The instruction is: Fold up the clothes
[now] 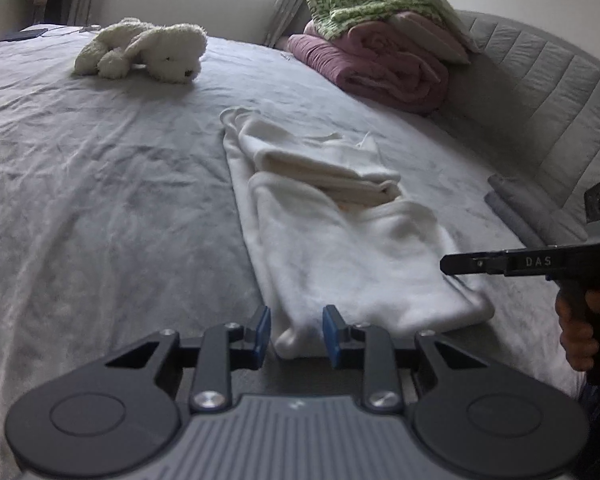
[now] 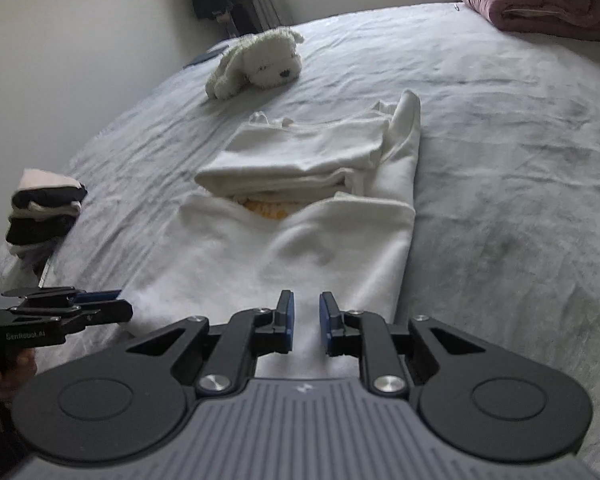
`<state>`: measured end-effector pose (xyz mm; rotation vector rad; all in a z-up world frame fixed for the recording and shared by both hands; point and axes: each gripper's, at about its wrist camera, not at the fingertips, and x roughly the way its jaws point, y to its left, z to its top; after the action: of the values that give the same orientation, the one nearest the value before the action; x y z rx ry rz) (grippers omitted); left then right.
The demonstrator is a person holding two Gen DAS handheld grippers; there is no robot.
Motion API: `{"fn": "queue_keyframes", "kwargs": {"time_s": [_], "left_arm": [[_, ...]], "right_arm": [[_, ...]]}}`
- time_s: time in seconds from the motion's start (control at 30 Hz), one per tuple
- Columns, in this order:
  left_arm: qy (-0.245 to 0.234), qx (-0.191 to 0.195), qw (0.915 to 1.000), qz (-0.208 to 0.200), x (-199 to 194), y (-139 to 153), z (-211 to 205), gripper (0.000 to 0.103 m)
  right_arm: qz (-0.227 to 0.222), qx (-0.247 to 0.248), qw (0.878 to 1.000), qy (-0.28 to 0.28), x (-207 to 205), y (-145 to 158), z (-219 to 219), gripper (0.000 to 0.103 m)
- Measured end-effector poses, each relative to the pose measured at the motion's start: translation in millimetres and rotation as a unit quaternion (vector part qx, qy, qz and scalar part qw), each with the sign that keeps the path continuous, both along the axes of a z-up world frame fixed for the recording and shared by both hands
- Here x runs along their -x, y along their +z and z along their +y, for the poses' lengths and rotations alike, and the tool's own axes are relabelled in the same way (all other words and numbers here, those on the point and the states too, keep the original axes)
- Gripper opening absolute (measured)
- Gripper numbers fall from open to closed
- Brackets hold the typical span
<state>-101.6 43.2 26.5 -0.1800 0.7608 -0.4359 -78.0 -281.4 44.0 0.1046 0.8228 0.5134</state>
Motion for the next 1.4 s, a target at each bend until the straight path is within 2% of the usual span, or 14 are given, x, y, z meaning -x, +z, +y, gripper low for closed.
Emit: {"fn": "queue_keyframes", "kwargs": {"time_s": [0.33, 0.83, 0.9, 0.93, 1.0, 1.13, 1.3, 1.4], "left_arm": [[0.004, 0.001, 1.0000, 0.008, -0.4, -1.7, 1.3, 0.018], [0.009, 0.024, 0.9996, 0.013, 2.0, -2.3, 7.9, 0.014], [0.008, 0.025, 0.9996, 0.011, 3.2, -1.0, 8.9, 0.014], [0.008, 0.026, 0.9996, 0.010, 3.9, -0.1, 9.6, 0.014], [0.009, 0.034, 0.9993, 0.013, 4.2, 0.5, 13.1, 0.014], [0.015, 0.053, 0.9983, 0.022, 4.4, 0.3, 19.8, 0.014], [0.019, 0.073, 0.9968, 0.025, 2.6, 0.4, 20.0, 0.016], [0.018, 0.071, 0.9970, 0.025, 0.5, -1.8, 17.4, 0.016]], "right_arm": [[0.010, 0.027, 1.000, 0.003, 7.1, -6.2, 8.0, 0.021], [0.011, 0.030, 0.999, 0.004, 23.8, -4.2, -1.5, 0.021], [-0.001, 0.019, 1.000, 0.004, 31.4, -1.8, -9.8, 0.024], [-0.007, 0.012, 1.000, 0.001, 34.8, 0.0, -15.1, 0.032], [-0.014, -0.007, 1.000, -0.012, 41.0, 2.6, -28.3, 0.041], [0.020, -0.064, 0.997, -0.042, 42.7, -8.4, -55.8, 0.041], [0.053, -0.134, 0.989, -0.040, 39.4, -16.0, -64.5, 0.041], [0.057, -0.120, 0.990, -0.036, 39.0, -17.4, -56.1, 0.033]]}}
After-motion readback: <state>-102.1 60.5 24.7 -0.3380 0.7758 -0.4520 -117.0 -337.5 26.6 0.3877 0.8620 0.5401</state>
